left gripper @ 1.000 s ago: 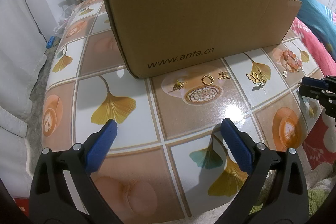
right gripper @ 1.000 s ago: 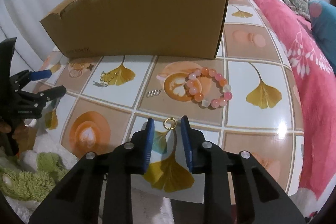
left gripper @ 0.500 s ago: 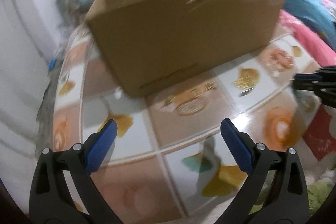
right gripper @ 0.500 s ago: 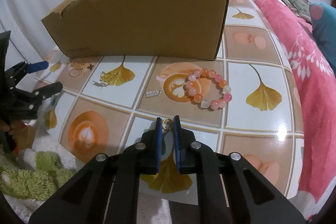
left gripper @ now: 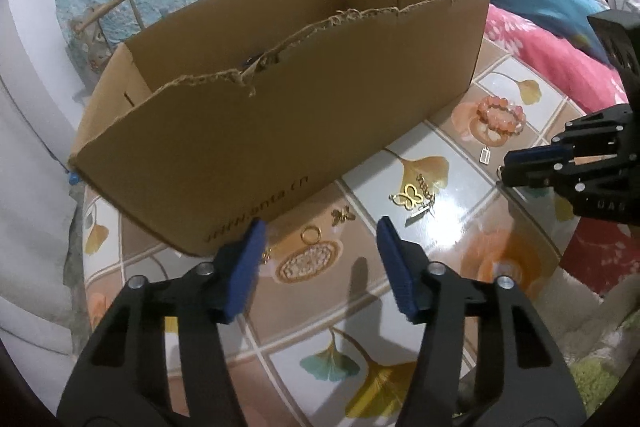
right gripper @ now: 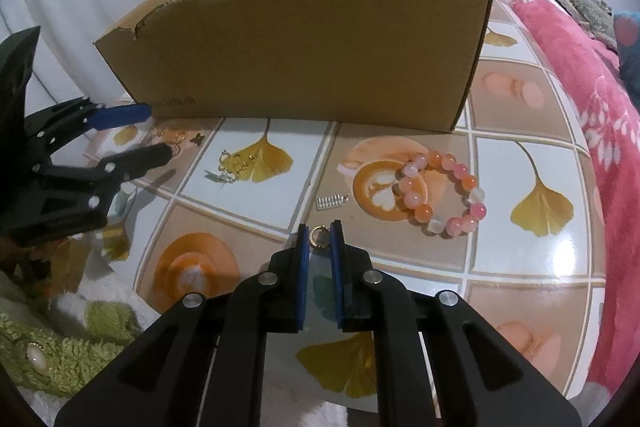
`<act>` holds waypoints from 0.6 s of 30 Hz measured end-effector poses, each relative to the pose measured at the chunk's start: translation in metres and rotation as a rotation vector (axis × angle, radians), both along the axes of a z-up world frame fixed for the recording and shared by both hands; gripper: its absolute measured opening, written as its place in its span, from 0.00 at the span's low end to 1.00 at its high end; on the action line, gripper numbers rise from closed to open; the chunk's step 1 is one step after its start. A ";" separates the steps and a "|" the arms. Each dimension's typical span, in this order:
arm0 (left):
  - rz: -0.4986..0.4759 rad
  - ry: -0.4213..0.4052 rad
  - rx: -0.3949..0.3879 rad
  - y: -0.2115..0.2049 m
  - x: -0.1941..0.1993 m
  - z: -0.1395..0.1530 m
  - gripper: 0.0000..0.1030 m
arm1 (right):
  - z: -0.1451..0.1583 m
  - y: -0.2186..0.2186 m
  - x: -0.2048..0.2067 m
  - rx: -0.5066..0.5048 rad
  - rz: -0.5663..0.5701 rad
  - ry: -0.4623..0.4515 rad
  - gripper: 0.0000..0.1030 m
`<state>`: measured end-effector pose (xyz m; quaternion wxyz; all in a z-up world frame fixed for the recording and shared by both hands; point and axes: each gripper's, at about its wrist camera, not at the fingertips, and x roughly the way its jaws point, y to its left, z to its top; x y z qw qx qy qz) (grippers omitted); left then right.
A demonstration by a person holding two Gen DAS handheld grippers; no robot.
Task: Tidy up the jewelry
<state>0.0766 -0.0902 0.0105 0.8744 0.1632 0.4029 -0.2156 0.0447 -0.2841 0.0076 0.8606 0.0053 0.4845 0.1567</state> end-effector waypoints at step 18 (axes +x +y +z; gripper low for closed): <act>0.030 0.126 -0.008 0.003 0.022 -0.015 0.12 | 0.002 0.002 0.006 0.043 0.018 0.004 0.10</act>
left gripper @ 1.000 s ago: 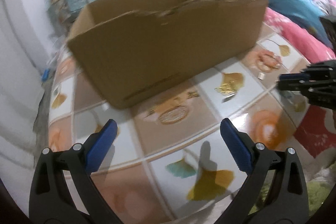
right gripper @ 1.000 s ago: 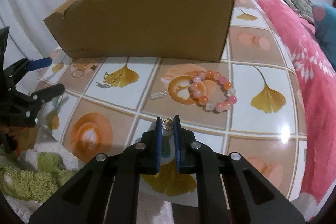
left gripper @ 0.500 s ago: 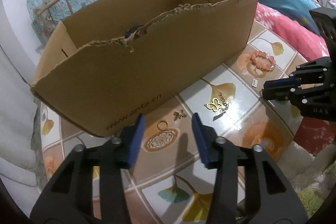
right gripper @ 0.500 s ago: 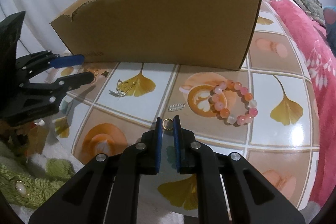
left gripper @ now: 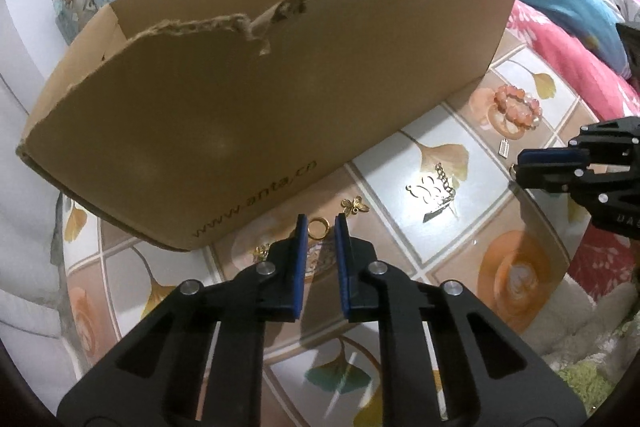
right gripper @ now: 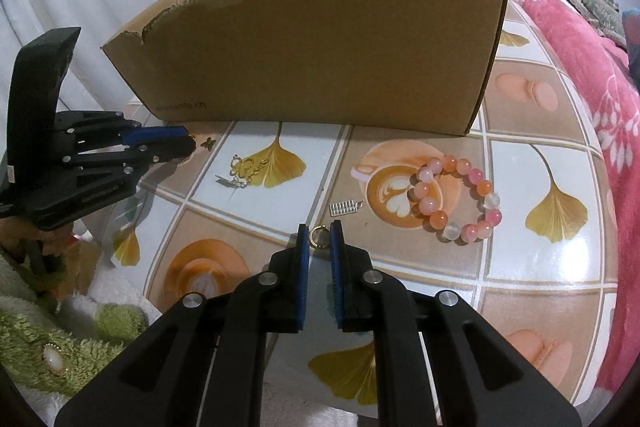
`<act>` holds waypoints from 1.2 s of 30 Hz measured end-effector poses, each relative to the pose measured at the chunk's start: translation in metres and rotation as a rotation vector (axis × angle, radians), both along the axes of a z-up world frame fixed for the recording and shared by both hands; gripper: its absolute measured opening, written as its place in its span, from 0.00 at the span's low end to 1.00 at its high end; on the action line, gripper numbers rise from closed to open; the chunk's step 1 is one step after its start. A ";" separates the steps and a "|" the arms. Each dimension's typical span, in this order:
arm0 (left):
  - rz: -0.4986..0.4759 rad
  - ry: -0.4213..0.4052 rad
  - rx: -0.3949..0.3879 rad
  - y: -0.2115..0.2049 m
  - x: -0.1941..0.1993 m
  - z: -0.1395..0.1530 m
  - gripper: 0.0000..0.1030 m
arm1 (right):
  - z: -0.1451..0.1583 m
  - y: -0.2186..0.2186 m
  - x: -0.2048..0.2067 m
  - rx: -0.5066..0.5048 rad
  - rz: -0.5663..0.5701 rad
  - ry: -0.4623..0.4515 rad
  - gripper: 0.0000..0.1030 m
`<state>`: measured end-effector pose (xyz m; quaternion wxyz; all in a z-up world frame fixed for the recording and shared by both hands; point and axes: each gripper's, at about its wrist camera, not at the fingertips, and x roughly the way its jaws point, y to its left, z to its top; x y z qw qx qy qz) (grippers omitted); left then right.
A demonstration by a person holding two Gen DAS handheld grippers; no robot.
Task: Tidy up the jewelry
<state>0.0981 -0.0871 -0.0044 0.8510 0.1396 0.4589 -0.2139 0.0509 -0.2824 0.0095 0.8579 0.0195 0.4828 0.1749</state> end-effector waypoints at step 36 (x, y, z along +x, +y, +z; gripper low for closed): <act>0.026 0.000 -0.030 0.009 0.000 0.002 0.10 | 0.005 -0.001 -0.001 -0.026 -0.002 -0.008 0.24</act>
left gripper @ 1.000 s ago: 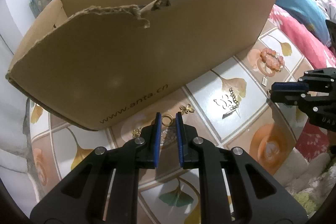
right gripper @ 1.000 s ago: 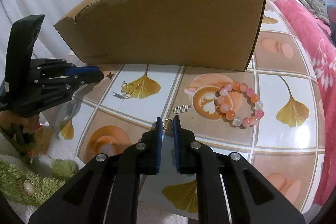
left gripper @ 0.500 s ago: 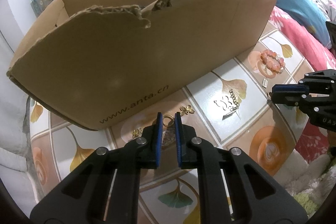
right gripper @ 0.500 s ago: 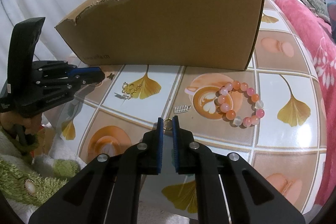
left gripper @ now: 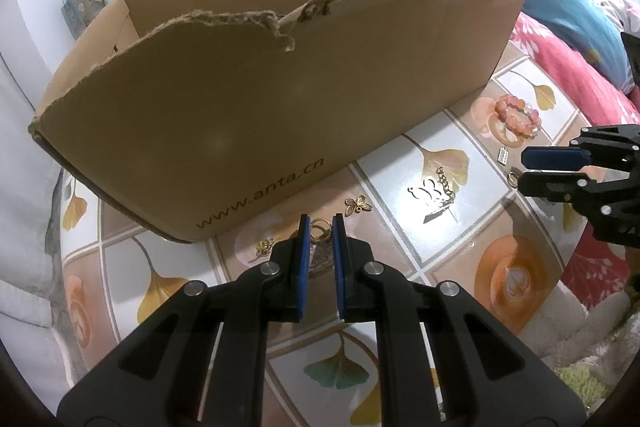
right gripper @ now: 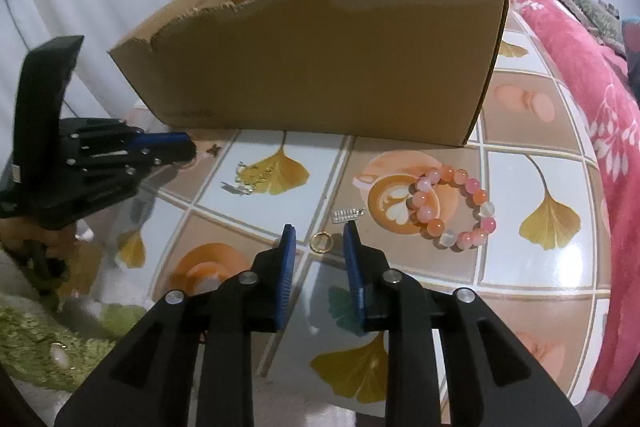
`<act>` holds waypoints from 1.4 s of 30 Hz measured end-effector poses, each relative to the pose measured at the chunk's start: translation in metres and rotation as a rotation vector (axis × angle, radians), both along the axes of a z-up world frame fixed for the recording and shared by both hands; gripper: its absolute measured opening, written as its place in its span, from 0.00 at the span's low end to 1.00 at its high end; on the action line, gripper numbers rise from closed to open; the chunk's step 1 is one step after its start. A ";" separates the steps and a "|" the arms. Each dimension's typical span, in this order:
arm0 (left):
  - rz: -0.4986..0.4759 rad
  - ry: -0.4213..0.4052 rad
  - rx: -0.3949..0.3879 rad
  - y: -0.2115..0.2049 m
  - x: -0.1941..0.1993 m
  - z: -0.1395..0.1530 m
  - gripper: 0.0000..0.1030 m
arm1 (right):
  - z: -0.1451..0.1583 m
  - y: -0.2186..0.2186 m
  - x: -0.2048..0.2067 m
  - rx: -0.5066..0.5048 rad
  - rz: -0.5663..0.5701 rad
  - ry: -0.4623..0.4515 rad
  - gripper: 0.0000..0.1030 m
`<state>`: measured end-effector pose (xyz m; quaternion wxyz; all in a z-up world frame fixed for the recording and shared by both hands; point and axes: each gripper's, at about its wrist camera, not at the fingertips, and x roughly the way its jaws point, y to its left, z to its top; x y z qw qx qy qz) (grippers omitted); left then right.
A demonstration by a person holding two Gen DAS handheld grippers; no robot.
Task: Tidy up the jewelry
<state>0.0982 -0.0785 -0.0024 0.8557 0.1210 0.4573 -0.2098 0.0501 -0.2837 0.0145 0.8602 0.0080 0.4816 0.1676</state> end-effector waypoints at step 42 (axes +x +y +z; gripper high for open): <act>-0.004 -0.044 -0.010 -0.001 -0.009 0.006 0.10 | 0.015 0.002 0.001 -0.054 0.003 -0.014 0.02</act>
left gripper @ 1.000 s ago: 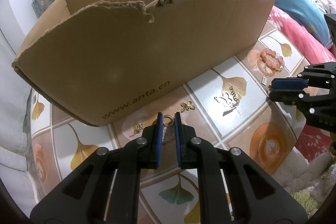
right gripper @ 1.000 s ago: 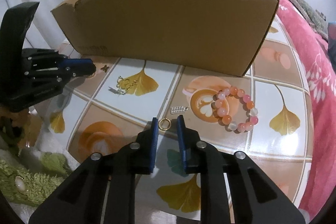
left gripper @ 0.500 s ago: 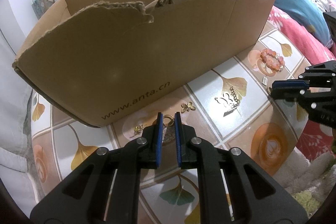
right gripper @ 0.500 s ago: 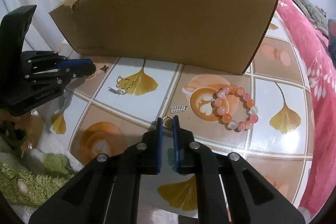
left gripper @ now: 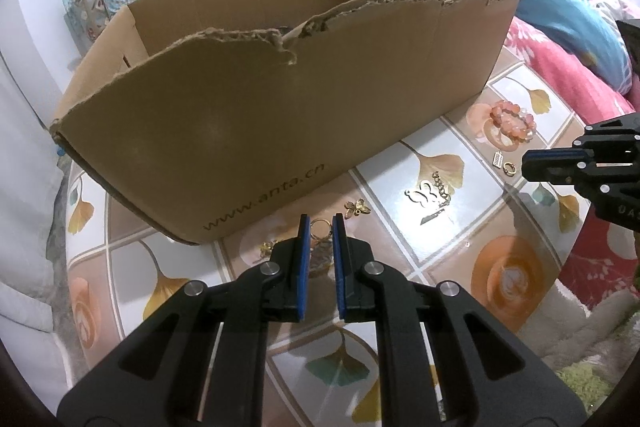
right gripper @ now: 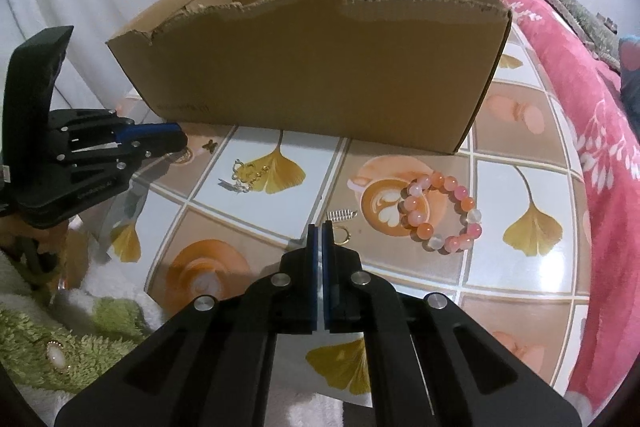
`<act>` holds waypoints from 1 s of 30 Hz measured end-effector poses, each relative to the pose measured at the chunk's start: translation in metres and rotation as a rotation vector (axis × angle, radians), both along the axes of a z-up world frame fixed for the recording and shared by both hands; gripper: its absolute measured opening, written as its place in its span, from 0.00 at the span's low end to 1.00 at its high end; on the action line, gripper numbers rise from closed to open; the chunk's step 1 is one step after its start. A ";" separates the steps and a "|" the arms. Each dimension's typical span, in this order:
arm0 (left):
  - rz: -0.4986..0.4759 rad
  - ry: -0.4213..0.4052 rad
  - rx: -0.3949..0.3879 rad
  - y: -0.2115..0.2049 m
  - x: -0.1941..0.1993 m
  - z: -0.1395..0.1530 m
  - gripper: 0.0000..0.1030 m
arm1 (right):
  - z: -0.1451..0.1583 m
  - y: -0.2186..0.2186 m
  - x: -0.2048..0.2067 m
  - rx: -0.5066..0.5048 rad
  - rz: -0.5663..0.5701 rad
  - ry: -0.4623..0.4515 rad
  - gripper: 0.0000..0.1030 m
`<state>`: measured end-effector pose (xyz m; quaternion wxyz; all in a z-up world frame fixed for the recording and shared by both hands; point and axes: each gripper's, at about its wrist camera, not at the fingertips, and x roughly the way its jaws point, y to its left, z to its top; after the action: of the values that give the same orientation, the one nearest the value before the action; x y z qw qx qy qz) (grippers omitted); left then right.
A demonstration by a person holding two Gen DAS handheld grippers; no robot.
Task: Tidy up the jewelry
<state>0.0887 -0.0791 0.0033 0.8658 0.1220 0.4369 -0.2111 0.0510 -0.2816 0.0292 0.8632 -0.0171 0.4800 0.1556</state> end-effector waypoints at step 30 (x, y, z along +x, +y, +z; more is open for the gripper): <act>0.006 0.013 0.003 0.000 0.002 -0.006 0.10 | -0.013 0.015 0.007 -0.046 -0.032 0.020 0.11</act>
<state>0.0912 -0.0789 -0.0026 0.8634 0.1206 0.4434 -0.2084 0.0579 -0.2662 0.0165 0.8599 -0.0278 0.4925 0.1310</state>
